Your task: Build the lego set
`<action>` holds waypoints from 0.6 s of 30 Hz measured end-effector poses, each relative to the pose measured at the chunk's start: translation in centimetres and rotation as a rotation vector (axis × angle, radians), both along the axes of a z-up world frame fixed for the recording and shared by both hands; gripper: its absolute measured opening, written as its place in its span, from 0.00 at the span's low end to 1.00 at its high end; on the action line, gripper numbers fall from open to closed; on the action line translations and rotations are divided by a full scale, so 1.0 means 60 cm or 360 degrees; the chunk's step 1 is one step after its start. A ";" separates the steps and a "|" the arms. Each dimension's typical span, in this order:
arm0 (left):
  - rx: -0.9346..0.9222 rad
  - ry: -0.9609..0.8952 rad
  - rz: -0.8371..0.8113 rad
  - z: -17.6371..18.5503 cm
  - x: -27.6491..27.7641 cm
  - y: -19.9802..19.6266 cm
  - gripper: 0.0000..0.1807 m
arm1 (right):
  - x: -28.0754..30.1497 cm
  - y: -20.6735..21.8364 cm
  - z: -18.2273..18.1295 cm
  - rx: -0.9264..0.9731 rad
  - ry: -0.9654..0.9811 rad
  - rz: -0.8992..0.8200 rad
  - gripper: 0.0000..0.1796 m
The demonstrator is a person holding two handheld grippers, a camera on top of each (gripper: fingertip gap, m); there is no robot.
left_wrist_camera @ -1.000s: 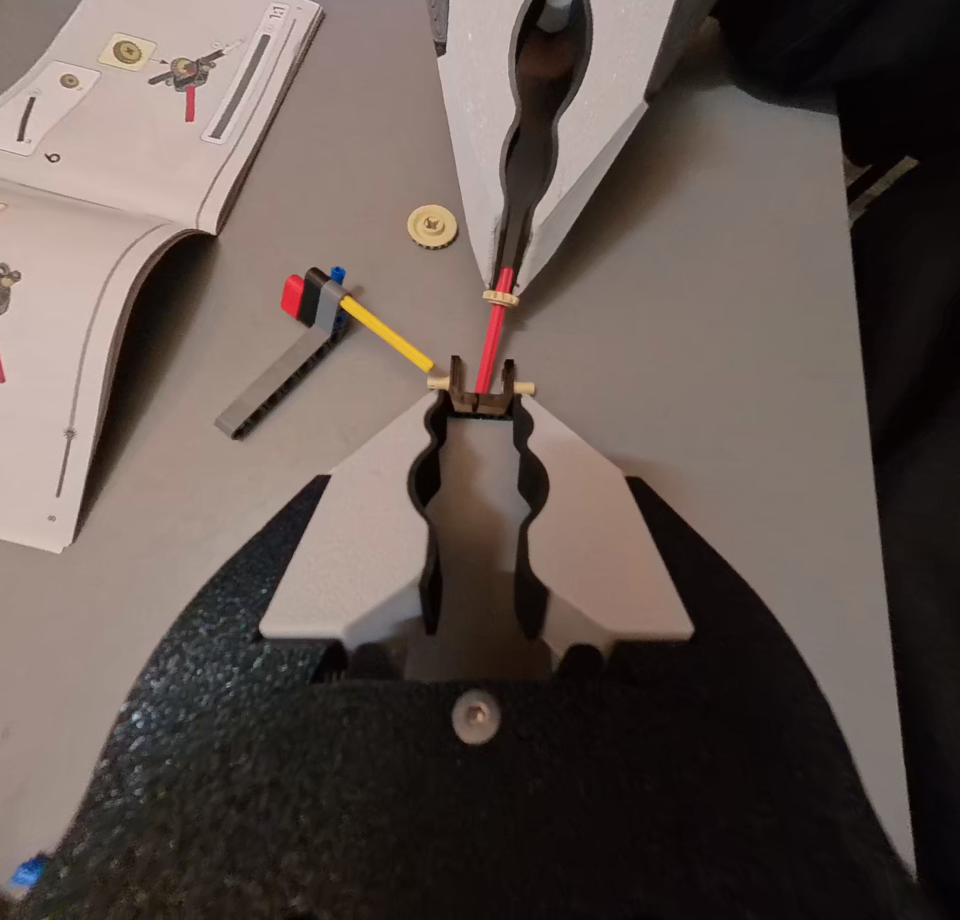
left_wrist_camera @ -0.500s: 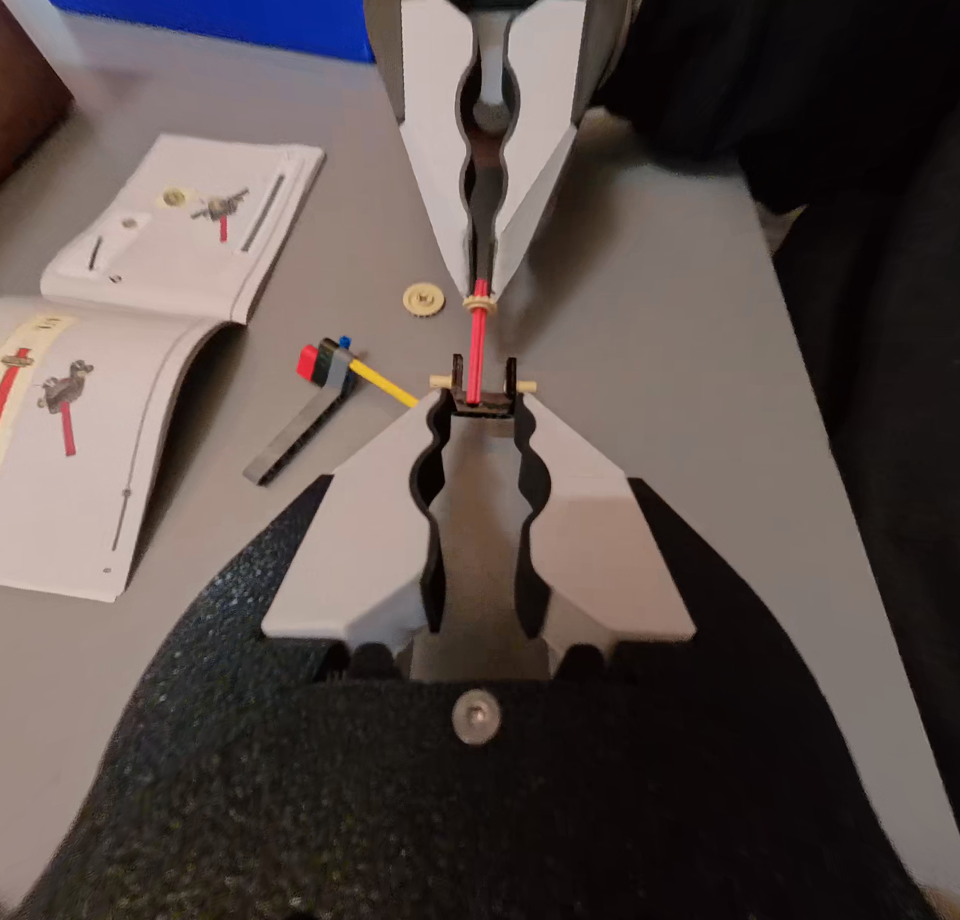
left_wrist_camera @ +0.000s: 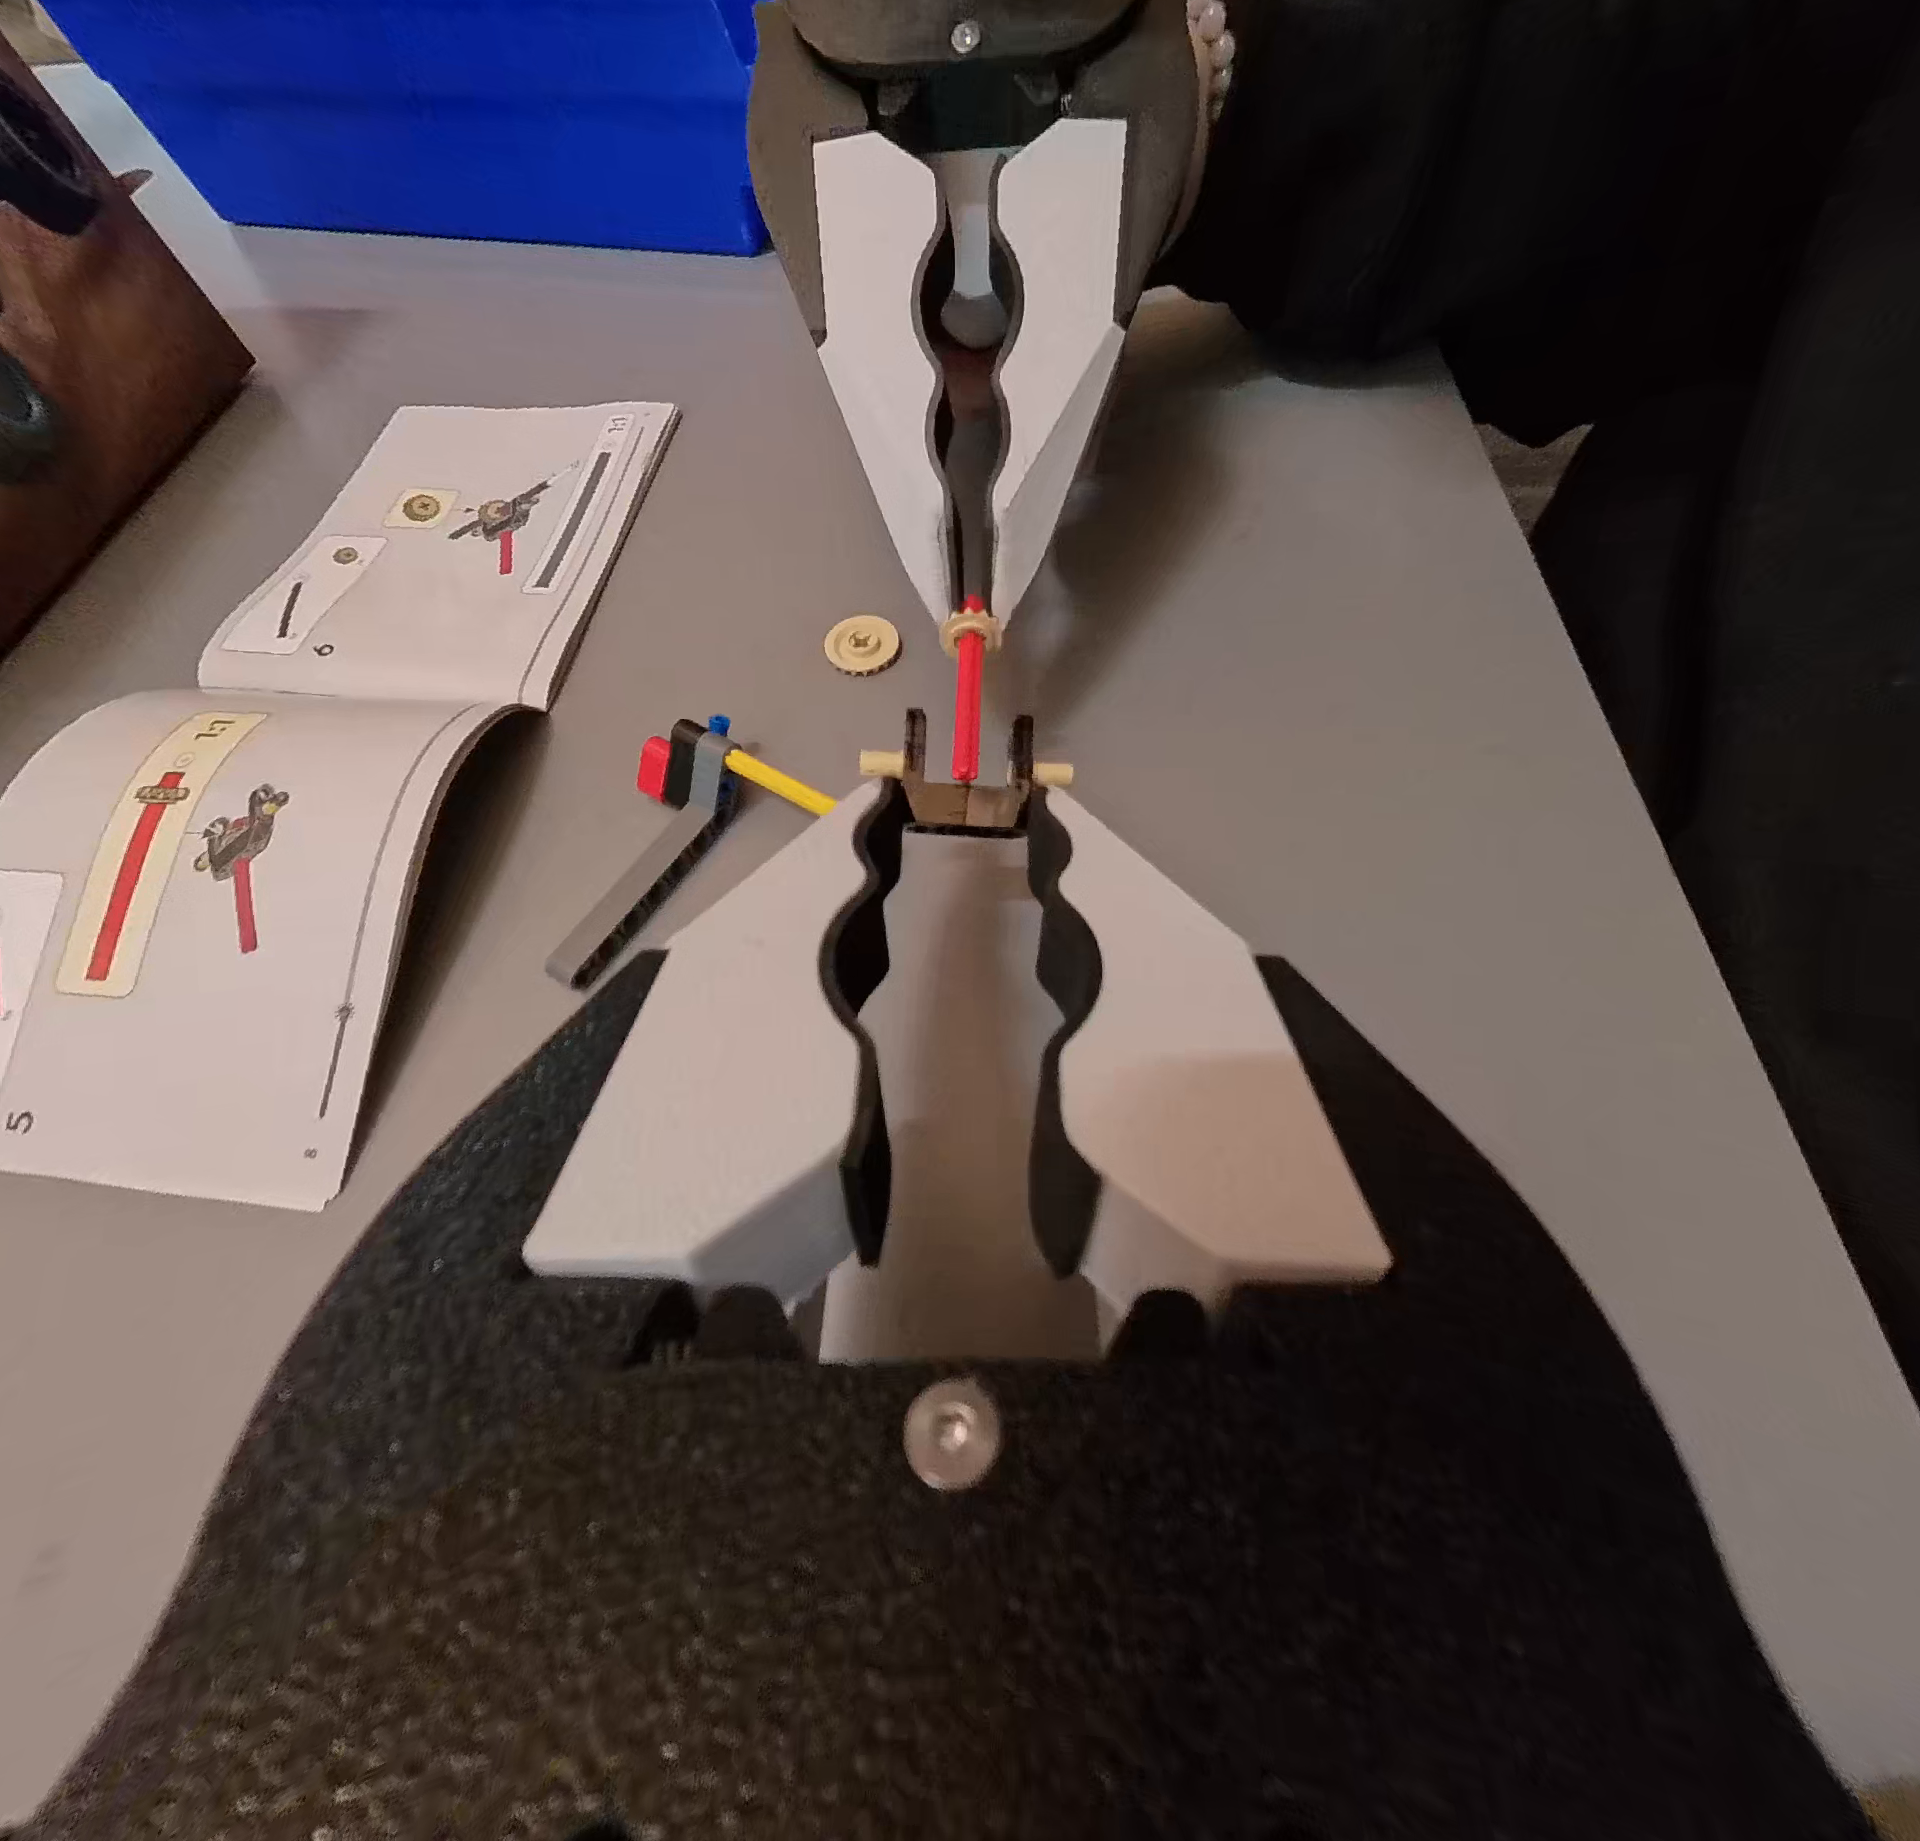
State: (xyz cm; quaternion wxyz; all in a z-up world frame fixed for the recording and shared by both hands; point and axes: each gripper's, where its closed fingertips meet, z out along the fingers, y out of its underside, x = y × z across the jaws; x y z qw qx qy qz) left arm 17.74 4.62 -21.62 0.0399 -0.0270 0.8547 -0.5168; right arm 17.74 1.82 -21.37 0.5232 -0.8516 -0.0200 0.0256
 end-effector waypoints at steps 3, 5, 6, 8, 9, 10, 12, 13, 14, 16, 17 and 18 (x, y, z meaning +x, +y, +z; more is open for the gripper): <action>0.0011 -0.0009 0.0010 -0.002 0.002 0.005 0.12 | 0.000 0.000 -0.007 -0.0041 -0.0007 -0.0002 0.02; 0.0015 -0.0001 0.0016 -0.002 0.003 0.009 0.12 | -0.001 0.001 -0.012 -0.0073 -0.0024 -0.0002 0.02; 0.0027 -0.0001 0.0014 -0.004 0.003 0.010 0.12 | -0.001 0.001 -0.015 -0.0091 -0.0033 -0.0004 0.02; 0.0062 0.0000 -0.0004 -0.009 -0.001 0.009 0.12 | -0.001 0.002 -0.018 -0.0109 -0.0049 -0.0005 0.02; 0.0094 -0.0002 -0.0007 -0.014 -0.002 0.009 0.12 | -0.001 0.002 -0.017 -0.0105 -0.0051 -0.0007 0.02; 0.0113 -0.0010 -0.0008 -0.017 -0.002 0.009 0.12 | 0.000 0.002 -0.015 -0.0093 -0.0049 -0.0015 0.02; 0.0119 -0.0015 -0.0016 -0.018 -0.003 0.007 0.12 | 0.001 0.001 -0.013 -0.0078 -0.0043 -0.0018 0.02; 0.0119 -0.0013 -0.0015 -0.018 -0.003 0.006 0.12 | 0.000 0.001 -0.015 -0.0088 -0.0047 -0.0013 0.02; 0.0124 -0.0008 -0.0018 -0.019 -0.004 0.005 0.12 | -0.001 0.002 -0.017 -0.0104 -0.0054 -0.0006 0.02; 0.0140 -0.0007 -0.0021 -0.021 -0.004 0.005 0.12 | -0.003 0.003 -0.022 -0.0134 -0.0073 -0.0001 0.02; 0.0152 -0.0006 -0.0022 -0.023 -0.005 0.005 0.12 | -0.003 0.003 -0.024 -0.0141 -0.0079 -0.0001 0.02; 0.0163 -0.0007 -0.0022 -0.025 -0.005 0.004 0.12 | -0.003 0.003 -0.024 -0.0142 -0.0080 0.0001 0.02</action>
